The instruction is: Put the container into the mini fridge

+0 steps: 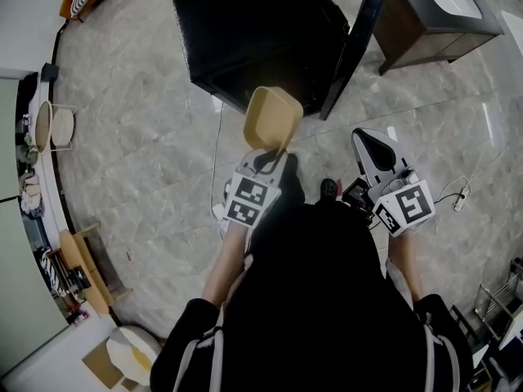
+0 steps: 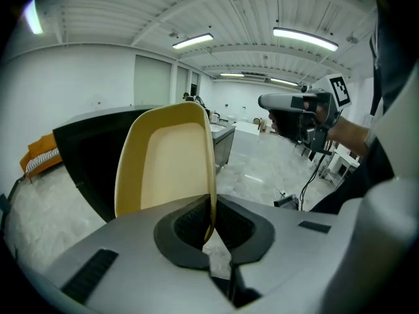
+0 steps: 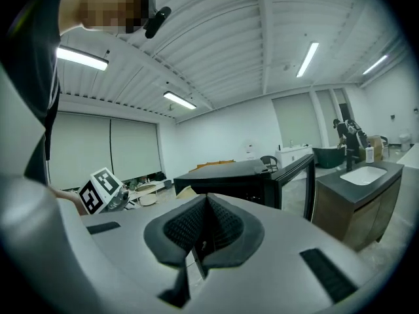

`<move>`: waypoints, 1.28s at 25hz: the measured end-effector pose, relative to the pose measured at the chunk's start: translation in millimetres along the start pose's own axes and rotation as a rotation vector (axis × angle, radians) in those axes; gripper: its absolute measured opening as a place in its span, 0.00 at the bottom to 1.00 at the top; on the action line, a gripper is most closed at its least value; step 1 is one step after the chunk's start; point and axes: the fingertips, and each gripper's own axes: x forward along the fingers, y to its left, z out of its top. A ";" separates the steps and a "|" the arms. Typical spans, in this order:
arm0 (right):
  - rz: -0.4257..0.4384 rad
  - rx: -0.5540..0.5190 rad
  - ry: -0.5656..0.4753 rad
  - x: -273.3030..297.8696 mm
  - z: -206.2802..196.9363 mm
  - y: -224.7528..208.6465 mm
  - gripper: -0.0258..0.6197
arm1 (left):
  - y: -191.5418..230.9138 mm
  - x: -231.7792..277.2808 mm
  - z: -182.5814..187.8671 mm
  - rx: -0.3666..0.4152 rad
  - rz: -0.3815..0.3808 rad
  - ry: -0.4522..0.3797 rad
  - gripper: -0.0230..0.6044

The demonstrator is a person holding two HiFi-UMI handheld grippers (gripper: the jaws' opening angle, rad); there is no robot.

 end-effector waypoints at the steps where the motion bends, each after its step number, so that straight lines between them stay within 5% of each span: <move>1: -0.020 0.002 -0.001 4.0 0.9 -2.2 0.07 | 4.6 7.7 -0.5 0.016 -0.024 0.014 0.10; 17: -0.313 0.067 0.028 32.0 -19.7 -5.8 0.07 | 76.4 102.9 -49.2 0.233 -0.240 0.254 0.10; 32: -0.427 0.161 0.133 18.3 -55.6 -9.4 0.07 | 139.3 210.4 -67.2 0.339 -0.180 0.371 0.10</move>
